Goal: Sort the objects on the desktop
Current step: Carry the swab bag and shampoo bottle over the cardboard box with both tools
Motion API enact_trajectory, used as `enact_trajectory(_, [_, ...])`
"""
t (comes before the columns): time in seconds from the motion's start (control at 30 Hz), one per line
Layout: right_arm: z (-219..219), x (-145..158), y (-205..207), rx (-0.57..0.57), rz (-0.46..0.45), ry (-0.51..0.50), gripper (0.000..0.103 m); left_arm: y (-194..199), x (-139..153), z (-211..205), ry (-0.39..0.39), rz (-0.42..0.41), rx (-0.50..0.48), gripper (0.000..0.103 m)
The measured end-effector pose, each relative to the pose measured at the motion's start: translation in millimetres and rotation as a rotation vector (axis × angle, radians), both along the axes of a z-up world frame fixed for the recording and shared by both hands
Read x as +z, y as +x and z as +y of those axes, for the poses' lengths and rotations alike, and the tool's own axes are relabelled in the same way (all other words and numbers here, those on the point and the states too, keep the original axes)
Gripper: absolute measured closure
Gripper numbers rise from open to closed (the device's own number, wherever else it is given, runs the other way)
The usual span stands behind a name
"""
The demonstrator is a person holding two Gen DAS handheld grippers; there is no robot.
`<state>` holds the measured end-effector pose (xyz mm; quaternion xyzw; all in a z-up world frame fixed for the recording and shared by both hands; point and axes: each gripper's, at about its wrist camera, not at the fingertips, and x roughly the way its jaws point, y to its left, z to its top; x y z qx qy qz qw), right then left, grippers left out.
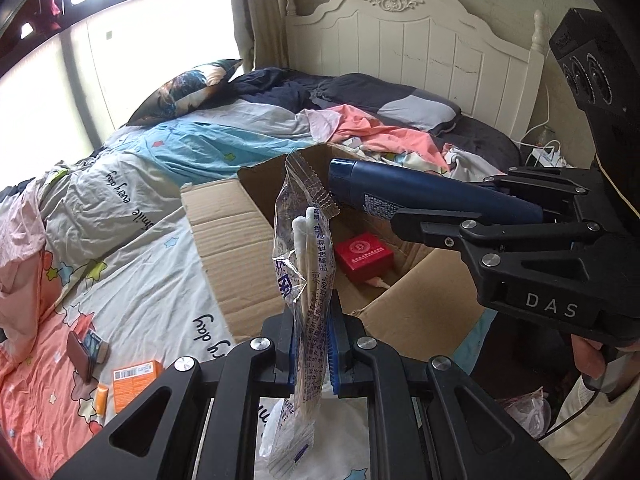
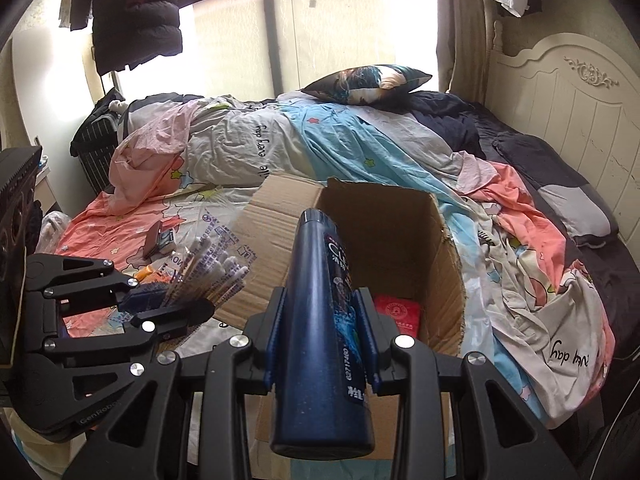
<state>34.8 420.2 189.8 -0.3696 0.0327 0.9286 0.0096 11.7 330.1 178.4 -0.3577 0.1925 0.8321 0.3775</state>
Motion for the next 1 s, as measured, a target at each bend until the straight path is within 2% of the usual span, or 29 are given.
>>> enact_trajectory(0.2, [18,-10,-3,-0.016,-0.015,-0.016,0.072,2,-6,22,-0.010,-0.002,-0.024,0.091])
enact_trajectory(1.0, [70,-47,-23,-0.056,-0.072,-0.051,0.072,-30,-40,72,-0.042,-0.072,-0.017,0.091])
